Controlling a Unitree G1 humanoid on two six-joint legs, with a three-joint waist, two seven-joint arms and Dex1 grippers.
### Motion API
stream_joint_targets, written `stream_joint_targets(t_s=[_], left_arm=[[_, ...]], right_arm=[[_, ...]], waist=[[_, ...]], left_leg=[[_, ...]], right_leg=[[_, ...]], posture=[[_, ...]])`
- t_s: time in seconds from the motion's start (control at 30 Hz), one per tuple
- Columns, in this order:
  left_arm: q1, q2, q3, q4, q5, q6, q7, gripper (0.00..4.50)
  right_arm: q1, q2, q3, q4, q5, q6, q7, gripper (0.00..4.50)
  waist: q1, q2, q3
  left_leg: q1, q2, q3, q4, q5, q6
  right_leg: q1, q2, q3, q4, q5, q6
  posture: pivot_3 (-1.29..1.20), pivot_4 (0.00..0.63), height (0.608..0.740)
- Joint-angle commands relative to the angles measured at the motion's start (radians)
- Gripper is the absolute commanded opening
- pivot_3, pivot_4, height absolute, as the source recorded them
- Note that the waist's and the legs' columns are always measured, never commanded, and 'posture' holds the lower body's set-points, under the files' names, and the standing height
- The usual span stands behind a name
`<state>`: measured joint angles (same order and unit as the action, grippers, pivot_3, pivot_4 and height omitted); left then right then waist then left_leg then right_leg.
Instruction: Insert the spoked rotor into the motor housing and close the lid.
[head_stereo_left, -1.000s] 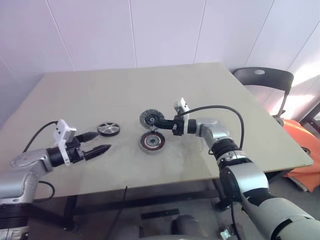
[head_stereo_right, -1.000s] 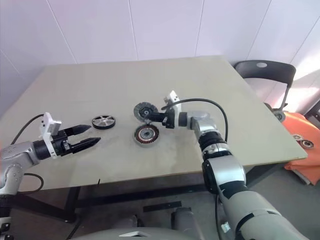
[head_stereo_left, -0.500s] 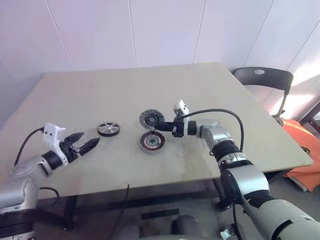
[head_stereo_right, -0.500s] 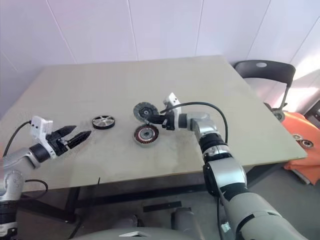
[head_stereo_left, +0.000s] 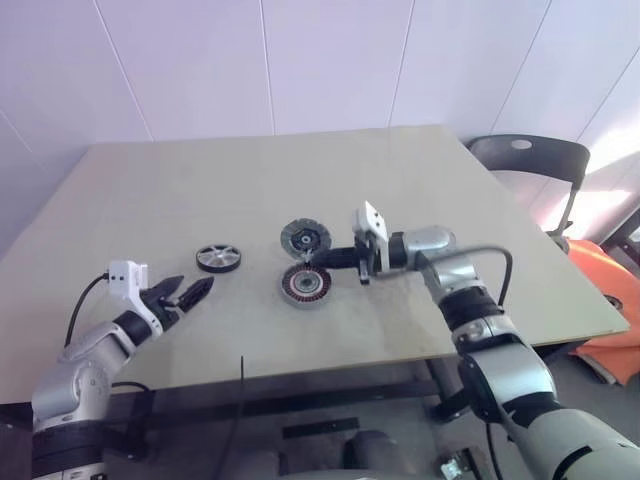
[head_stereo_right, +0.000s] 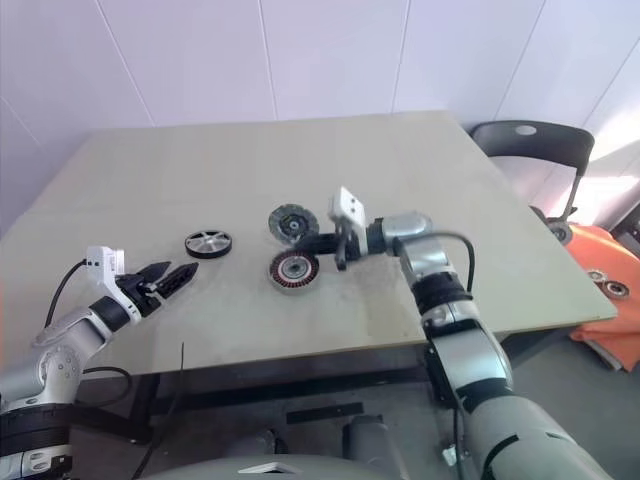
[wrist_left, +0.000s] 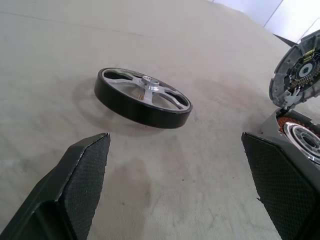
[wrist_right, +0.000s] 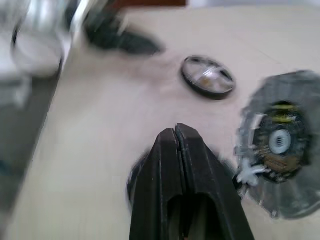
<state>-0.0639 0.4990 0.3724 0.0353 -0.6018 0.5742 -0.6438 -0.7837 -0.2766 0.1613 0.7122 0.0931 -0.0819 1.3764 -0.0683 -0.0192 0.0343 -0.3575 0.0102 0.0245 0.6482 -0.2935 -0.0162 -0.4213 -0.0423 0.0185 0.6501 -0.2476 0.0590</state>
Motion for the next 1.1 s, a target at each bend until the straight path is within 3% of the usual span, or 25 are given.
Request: stream_joint_targets(t_s=[0.03, 0.2, 0.57, 0.8, 1.1], left_arm=[[-0.035, 0.019, 0.005, -0.002, -0.005, -0.019, -0.022, 4.48], [-0.052, 0.019, 0.011, 0.011, -0.016, -0.015, -0.047, 4.48], [-0.087, -0.025, 0.049, 0.170, -0.036, -0.060, -0.068, 4.48], [-0.110, -0.024, 0.043, 0.240, -0.039, -0.071, -0.108, 4.48], [-0.305, -0.087, 0.006, 0.484, 0.030, -0.147, -0.079, 4.48]], right_arm=[[0.000, -0.015, 0.021, 0.035, -0.028, -0.213, 0.013, 0.03], [-0.044, 0.001, -0.001, 0.116, 0.000, -0.297, 0.009, 0.03], [-0.085, -0.001, -0.072, 0.064, 0.182, 0.132, 0.161, 0.03], [-0.054, 0.034, -0.093, 0.065, 0.175, 0.074, 0.094, 0.03], [-0.050, 0.023, -0.083, 0.072, 0.153, 0.043, 0.063, 0.03]], waist=[[-0.001, 0.000, 0.000], [-0.001, 0.000, 0.000], [0.012, 0.000, 0.000], [0.014, 0.000, 0.000], [0.026, 0.000, 0.000]], left_leg=[[0.000, 0.000, 0.000, 0.000, 0.000, 0.000], [0.003, 0.001, 0.000, 0.002, 0.000, 0.000], [0.002, 0.001, -0.001, 0.002, 0.000, 0.000], [0.001, 0.001, -0.001, 0.001, 0.000, 0.000], [0.000, 0.000, -0.001, 0.002, 0.000, 0.000]], right_leg=[[0.000, 0.000, 0.000, 0.000, 0.000, 0.000], [0.002, 0.002, 0.000, 0.001, 0.000, 0.000], [0.002, 0.000, 0.000, 0.001, 0.000, 0.000], [0.000, -0.001, 0.000, 0.001, 0.000, 0.000], [0.001, -0.001, -0.001, 0.001, 0.000, 0.000]], posture=[[0.00, 0.000, 0.740], [0.00, 0.000, 0.740], [0.00, 0.000, 0.740], [0.00, 0.000, 0.740], [0.00, 0.000, 0.740]])
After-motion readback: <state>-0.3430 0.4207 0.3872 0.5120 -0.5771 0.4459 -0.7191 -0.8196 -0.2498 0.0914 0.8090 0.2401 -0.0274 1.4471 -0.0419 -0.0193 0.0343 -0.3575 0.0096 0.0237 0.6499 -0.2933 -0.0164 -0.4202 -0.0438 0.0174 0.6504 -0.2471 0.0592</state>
